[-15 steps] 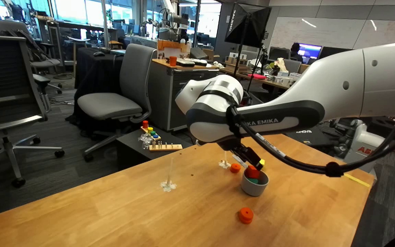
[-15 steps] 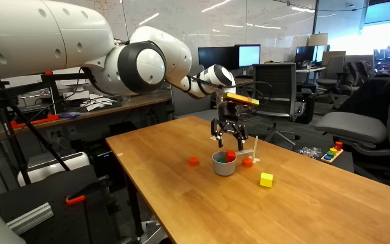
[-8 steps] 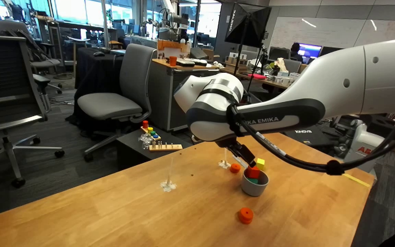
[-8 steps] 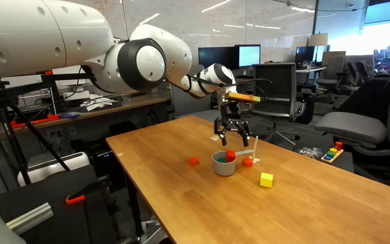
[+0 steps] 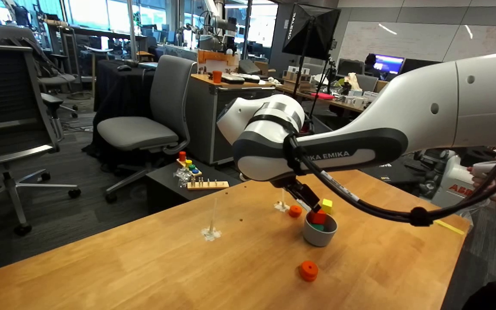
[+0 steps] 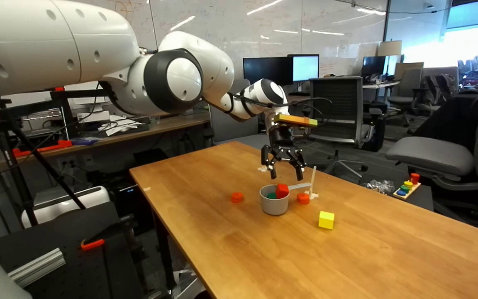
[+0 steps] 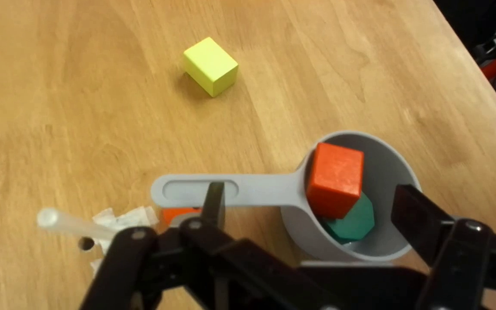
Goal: Put the green, orange and yellow b=objects and put them in the pot
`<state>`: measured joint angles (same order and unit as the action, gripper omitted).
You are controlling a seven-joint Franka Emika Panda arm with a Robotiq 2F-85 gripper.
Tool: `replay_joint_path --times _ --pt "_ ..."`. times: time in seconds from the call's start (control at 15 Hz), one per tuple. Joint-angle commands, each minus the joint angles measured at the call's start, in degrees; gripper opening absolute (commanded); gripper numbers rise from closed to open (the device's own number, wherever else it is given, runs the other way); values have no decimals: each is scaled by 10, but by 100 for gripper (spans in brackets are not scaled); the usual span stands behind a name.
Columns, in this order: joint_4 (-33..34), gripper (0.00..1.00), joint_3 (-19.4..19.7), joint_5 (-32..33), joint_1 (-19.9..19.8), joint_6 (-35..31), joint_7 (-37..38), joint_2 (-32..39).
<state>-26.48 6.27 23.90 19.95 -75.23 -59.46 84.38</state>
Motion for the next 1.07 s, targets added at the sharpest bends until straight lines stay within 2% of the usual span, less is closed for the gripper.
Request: replay_joint_path --times 0.0,0.67,1.0 --pt "13 100 9 16 55 2 -3 7" --pt "-15 100 14 54 200 -8 -22 -45" --pt "8 100 16 48 217 -7 -19 -29"
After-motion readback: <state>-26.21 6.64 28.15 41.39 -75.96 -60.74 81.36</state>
